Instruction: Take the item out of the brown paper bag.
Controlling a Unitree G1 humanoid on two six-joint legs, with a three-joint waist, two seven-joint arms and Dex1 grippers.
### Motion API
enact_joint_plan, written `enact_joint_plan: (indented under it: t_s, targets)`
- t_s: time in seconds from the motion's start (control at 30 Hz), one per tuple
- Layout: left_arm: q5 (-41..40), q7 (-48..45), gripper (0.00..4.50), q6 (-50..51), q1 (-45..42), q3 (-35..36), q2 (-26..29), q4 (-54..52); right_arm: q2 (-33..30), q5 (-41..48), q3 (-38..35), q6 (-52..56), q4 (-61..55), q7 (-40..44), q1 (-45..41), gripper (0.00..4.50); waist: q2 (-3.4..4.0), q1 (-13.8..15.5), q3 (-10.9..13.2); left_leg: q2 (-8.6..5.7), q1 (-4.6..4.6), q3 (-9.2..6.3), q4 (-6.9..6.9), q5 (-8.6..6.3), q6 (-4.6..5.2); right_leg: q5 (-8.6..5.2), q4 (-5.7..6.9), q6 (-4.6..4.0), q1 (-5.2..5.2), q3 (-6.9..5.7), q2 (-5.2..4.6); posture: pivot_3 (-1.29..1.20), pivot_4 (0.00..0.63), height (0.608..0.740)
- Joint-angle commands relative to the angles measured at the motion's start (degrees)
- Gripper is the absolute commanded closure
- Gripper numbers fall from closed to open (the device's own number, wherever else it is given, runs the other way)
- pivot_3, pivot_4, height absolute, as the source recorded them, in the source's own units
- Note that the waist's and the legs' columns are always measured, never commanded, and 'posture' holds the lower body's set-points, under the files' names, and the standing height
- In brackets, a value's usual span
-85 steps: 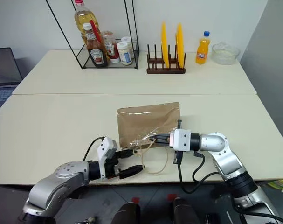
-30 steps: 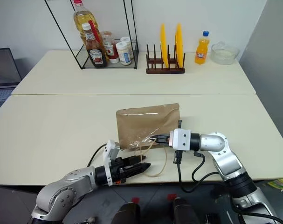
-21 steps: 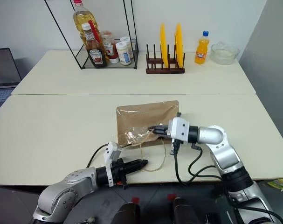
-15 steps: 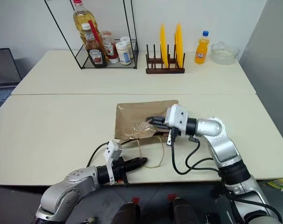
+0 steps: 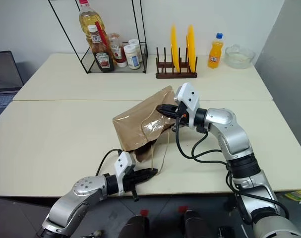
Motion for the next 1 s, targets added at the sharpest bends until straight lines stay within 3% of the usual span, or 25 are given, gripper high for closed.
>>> enact_joint_plan:
  t_s: [0.03, 0.57, 0.8, 1.0]
  targets:
    - [2.4, -0.7, 4.46, 0.7, 2.3, -1.5, 1.3, 3.1, -0.1, 0.7, -2.5, -0.6, -2.0, -0.9, -2.0, 4.5, 0.0, 0.0, 0.0, 0.0, 0.0, 0.0, 0.0, 0.0, 0.0, 0.0, 0.0, 0.0, 0.0, 0.0, 0.0, 0.0, 0.15, 0.74]
    - [3.9, 0.8, 4.46, -3.2, 3.7, 3.3, 4.2, 3.1, -3.2, 3.7, -2.0, 11.5, -14.0, -2.3, 5.1, 4.5, 0.01, -0.9, 0.0, 0.08, 0.02, 0.0, -0.08, 0.0, 0.01, -0.01, 0.0, 0.01, -0.04, 0.01, 0.04, 0.0, 0.15, 0.74]
    - [4.1, 0.8, 4.46, -3.9, 2.2, 4.1, 4.8, 4.8, -4.8, 11.9, -3.6, 25.6, -18.5, -1.4, 2.9, 4.5, 0.01, -1.1, 0.0, 0.08, 0.04, -0.02, -0.08, 0.0, 0.01, -0.11, 0.01, 0.18, -0.03, 0.01, 0.06, 0.0, 0.15, 0.74]
    - [3.9, 0.7, 4.46, -3.7, 1.1, 4.1, 5.0, 5.3, -5.8, 13.3, -1.6, 26.8, -21.5, -0.4, 1.9, 4.5, 0.01, -1.1, 0.0, 0.08, 0.03, -0.03, -0.08, 0.0, 0.01, -0.15, 0.0, 0.24, -0.04, -0.01, 0.08, 0.0, 0.15, 0.74]
